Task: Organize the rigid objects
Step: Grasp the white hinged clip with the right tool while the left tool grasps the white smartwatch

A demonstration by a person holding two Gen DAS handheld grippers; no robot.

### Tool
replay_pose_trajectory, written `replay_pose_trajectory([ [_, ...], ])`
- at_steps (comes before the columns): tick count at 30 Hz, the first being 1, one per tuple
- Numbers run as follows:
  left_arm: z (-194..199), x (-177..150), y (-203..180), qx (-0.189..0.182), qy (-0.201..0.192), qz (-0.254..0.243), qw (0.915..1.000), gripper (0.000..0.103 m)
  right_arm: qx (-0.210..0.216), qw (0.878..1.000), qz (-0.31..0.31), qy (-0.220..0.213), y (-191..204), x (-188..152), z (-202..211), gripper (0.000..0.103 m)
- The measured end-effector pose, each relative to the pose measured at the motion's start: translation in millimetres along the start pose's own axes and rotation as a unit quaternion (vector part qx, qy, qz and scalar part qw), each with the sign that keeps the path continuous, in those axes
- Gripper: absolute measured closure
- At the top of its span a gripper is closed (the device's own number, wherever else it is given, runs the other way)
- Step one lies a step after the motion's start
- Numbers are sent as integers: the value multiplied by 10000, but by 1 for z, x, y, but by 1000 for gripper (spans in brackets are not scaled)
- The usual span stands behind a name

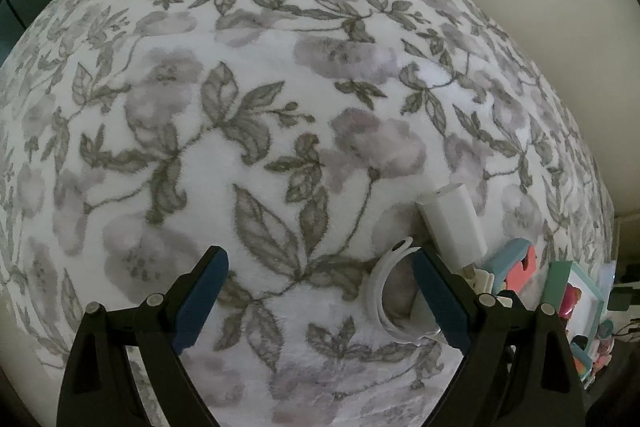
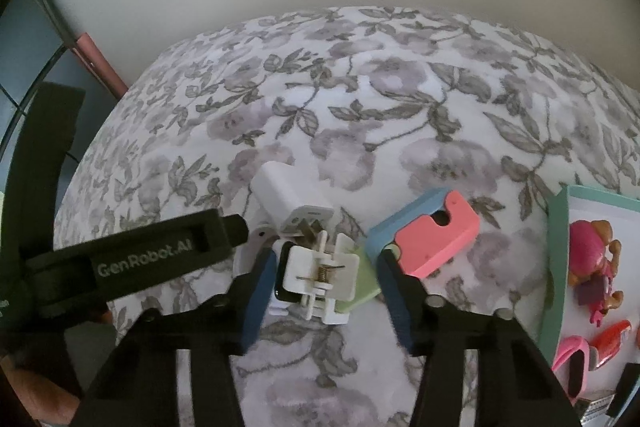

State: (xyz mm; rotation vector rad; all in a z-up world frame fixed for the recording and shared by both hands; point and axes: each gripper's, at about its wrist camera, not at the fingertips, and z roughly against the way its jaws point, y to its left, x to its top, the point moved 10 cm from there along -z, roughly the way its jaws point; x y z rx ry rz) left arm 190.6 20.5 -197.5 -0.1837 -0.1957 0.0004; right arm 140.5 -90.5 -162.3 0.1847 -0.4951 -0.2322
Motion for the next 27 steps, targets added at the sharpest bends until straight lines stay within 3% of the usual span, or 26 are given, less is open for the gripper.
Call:
replay_pose_trajectory([
  [4, -2, -2, 1, 0, 45, -19, 10000, 9, 40, 10000, -10, -5, 0, 0, 0, 64],
  [12, -14, -10, -6, 97, 130, -111, 9998, 10, 123, 9999, -79, 9, -3, -1, 3, 64],
  [17, -17, -15, -14, 328, 44, -336, 9989, 27, 128, 9999, -82, 41, -4, -4, 4, 64],
  [23, -16, -17, -27, 230, -41, -543, 9982, 45, 108, 9999, -7, 74, -3, -6, 5, 64],
  [27, -15, -18, -37, 61, -64, -613, 9981, 67, 114, 9999, -2, 84, -4, -6, 6, 64],
])
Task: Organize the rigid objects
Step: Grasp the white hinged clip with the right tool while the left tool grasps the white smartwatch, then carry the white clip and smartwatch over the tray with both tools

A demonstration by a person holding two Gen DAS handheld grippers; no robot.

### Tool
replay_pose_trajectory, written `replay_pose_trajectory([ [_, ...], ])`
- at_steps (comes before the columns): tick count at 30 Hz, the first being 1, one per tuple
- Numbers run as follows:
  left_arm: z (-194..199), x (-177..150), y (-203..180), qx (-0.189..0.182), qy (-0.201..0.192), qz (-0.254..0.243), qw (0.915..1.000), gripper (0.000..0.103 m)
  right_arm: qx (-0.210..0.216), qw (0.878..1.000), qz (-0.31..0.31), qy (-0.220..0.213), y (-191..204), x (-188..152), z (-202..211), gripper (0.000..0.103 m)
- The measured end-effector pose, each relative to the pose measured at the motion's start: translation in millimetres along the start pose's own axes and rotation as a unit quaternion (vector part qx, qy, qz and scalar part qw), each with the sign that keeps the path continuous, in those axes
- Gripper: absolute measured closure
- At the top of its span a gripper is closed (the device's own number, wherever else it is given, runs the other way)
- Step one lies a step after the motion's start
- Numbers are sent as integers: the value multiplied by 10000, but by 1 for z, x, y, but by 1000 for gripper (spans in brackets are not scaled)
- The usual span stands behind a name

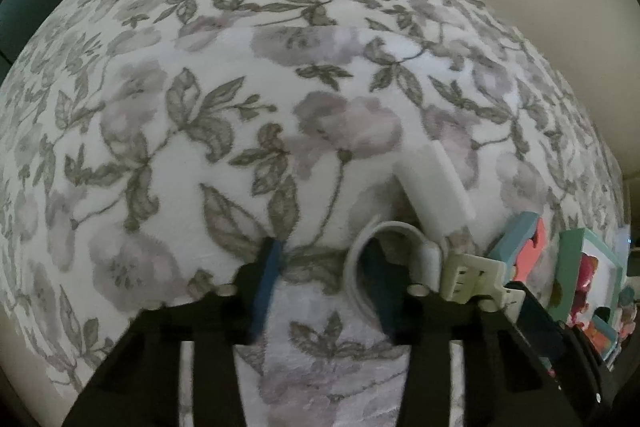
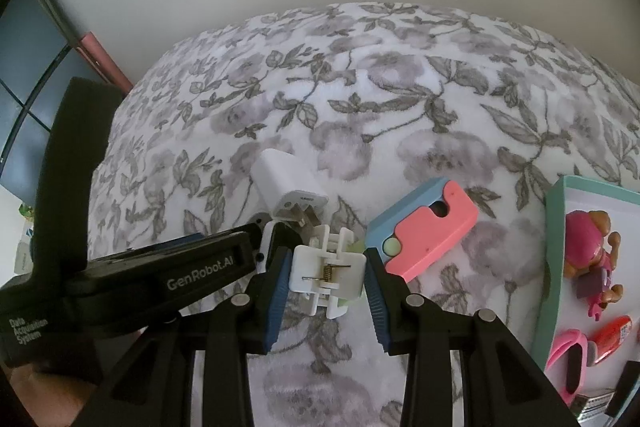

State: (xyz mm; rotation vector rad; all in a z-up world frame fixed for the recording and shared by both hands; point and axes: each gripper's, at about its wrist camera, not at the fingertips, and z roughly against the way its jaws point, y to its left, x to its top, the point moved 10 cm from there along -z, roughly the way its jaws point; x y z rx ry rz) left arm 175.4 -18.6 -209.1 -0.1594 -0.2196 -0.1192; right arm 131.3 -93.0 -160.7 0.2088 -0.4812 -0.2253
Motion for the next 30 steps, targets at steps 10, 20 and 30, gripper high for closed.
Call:
replay_pose_trajectory([
  [10, 2, -2, -24, -348, 31, -42, 9994, 96, -9, 10000, 8, 27, 0, -1, 1, 64],
  [20, 19, 11, -16, -343, -220, -15, 9992, 96, 11, 10000, 17, -40, 0, 1, 13, 65],
  [30, 64, 24, -18, -306, -733, -163, 9967, 96, 133, 9994, 0, -331, 0, 10, 49, 65],
])
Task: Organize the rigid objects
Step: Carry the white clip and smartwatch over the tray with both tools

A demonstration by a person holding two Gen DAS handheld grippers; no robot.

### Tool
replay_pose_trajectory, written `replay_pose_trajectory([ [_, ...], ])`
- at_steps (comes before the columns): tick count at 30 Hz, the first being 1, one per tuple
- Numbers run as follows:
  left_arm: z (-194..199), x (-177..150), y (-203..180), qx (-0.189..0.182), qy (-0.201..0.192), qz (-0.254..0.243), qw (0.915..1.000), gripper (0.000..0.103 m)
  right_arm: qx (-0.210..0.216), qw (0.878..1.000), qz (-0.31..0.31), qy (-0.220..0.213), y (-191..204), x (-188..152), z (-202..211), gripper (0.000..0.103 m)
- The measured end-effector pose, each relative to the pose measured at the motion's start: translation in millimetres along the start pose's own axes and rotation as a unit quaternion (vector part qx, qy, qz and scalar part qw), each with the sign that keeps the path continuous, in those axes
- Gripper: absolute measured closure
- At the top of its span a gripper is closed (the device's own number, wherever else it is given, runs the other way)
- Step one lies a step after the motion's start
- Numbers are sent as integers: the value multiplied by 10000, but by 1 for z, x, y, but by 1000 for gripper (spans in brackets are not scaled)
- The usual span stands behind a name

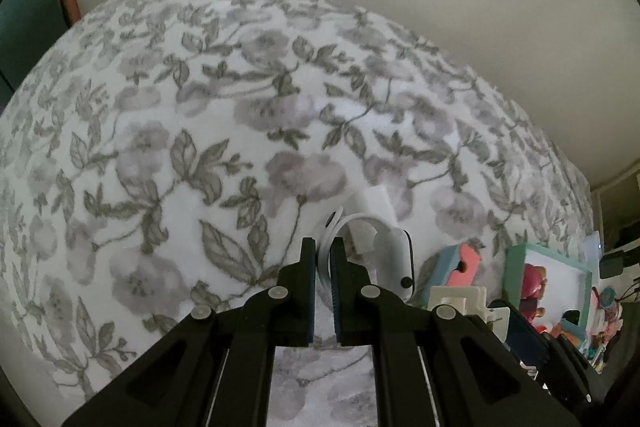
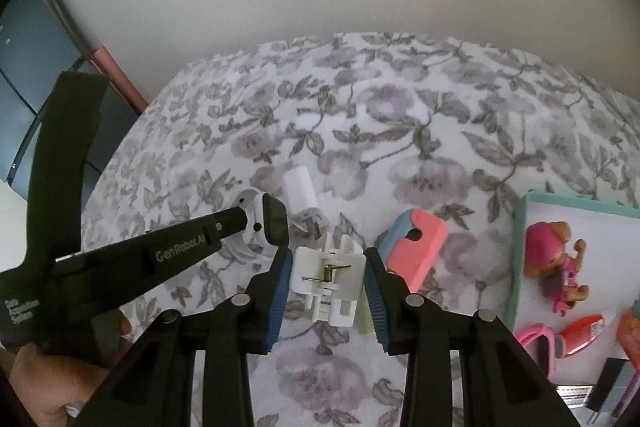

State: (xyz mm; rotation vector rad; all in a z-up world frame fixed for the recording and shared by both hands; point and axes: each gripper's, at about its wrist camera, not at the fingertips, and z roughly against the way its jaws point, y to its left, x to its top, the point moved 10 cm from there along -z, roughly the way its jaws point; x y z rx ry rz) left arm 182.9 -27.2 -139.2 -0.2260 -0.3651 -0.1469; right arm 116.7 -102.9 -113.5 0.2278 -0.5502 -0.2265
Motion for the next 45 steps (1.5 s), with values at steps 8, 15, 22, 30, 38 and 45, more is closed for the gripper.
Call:
replay_pose_trajectory([
  [8, 31, 7, -24, -43, -352, -263, 9990, 96, -11, 9996, -99, -245, -12, 9, 33, 65],
  [15, 38, 4, -51, -162, -400, -441, 9981, 96, -220, 9989, -239, -347, -38, 14, 55, 65],
  [22, 40, -4, -84, -403, -363, -580, 9968, 96, -440, 9963, -505, -533, -74, 21, 83, 65],
  [30, 50, -13, -129, -582, -420, -906, 9933, 96, -560, 9906, -921, -837, -119, 27, 122, 65],
  [38, 51, -29, -175, -597, -441, -1370, 9878, 96, -859, 9803, -1406, -1088, -179, 22, 160, 65],
  [45, 44, -49, -213, -567, -369, -1788, 9816, 96, -1526, 9670, -1781, -997, -242, 0, 178, 65],
])
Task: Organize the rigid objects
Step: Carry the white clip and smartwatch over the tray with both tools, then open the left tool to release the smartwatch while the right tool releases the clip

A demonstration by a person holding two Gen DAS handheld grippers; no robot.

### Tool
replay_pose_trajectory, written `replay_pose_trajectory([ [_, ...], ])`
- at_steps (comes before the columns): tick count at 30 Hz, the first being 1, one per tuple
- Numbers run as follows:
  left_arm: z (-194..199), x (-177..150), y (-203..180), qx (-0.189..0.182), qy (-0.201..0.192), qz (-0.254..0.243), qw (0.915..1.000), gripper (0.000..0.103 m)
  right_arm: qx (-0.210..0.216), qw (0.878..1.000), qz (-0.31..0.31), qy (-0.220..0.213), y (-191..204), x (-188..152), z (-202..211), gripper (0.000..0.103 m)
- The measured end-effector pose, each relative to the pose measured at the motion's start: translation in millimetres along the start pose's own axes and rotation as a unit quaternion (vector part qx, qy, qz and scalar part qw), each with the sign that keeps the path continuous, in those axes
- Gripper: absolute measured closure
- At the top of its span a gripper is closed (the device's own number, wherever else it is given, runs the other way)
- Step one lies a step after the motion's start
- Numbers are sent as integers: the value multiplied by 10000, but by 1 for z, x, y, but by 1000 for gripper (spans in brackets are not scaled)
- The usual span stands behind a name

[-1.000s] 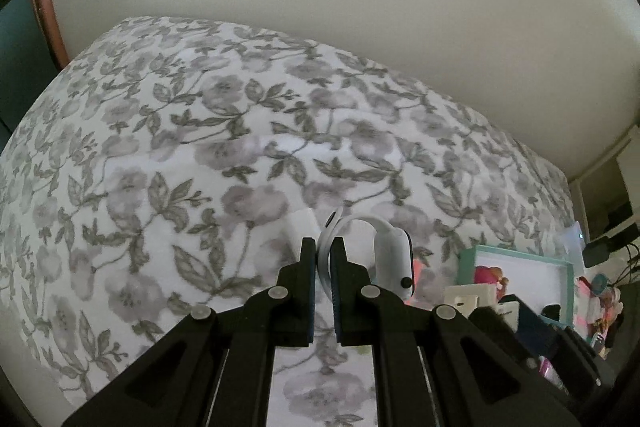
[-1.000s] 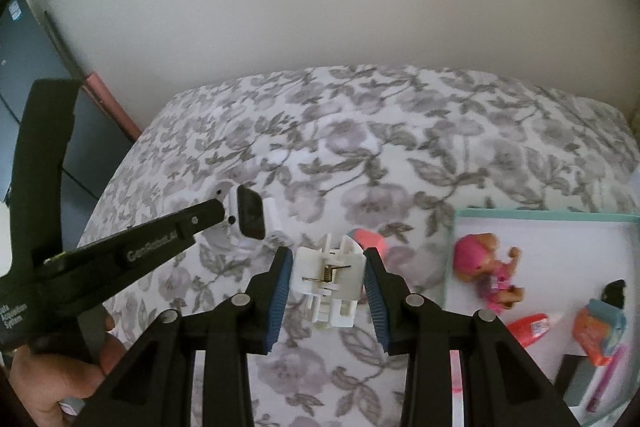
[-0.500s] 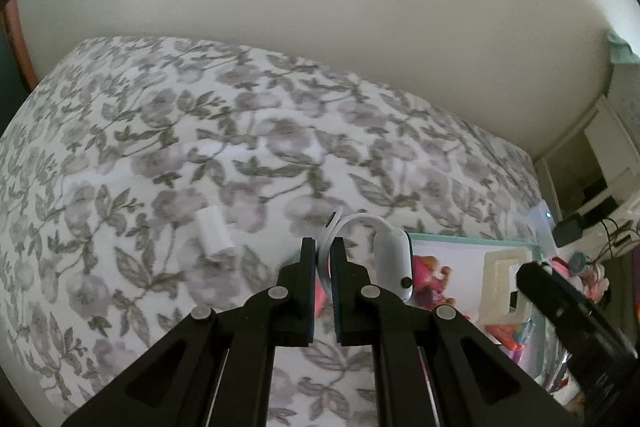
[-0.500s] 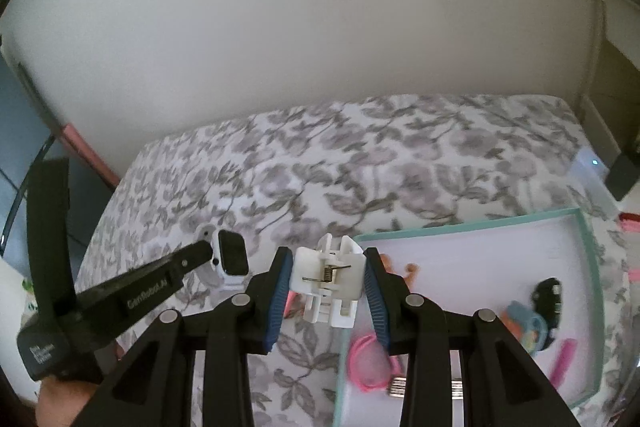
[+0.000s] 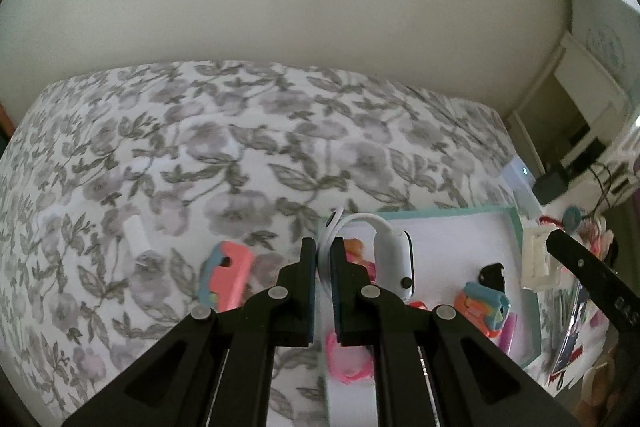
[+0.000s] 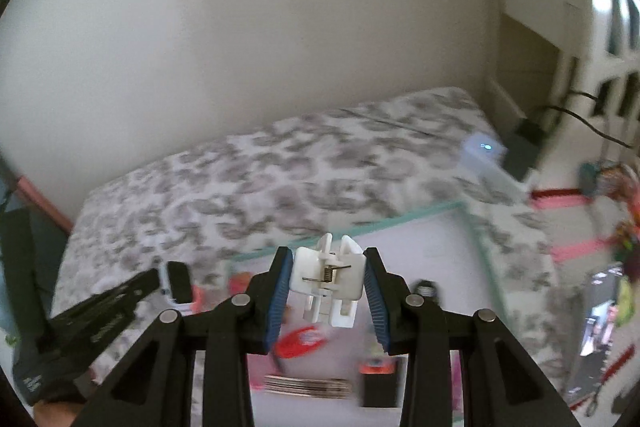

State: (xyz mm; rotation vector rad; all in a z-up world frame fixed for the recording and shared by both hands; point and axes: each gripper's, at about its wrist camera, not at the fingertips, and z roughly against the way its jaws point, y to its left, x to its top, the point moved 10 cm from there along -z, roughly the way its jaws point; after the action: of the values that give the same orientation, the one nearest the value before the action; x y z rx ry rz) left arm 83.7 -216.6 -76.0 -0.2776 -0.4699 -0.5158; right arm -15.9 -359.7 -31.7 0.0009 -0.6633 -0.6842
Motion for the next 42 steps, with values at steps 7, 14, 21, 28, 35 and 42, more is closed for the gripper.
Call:
replay_pose_trajectory([
  [7, -16, -13, -44, -35, 169, -430, 9989, 96, -756, 9956, -377, 415, -72, -19, -14, 65],
  [14, -33, -28, -76, -152, 388, -607, 9973, 96, -1156, 9903, -398, 652, -103, -33, -24, 65],
  [21, -61, -51, -86, -155, 737, -569, 9955, 96, -1265, 9862, -389, 999, -115, -51, -45, 65],
  [28, -77, -61, -79, -111, 957, -498, 9941, 96, -1297, 9826, -386, 1271, -118, -68, -62, 65],
  [35, -79, -62, -77, -86, 996, -450, 9940, 96, -1298, 9811, -439, 1367, -121, -72, -66, 65],
  [42, -78, -63, -78, -114, 1054, -410, 9935, 70, -1384, 9800, -456, 1354, -124, -68, -63, 64],
])
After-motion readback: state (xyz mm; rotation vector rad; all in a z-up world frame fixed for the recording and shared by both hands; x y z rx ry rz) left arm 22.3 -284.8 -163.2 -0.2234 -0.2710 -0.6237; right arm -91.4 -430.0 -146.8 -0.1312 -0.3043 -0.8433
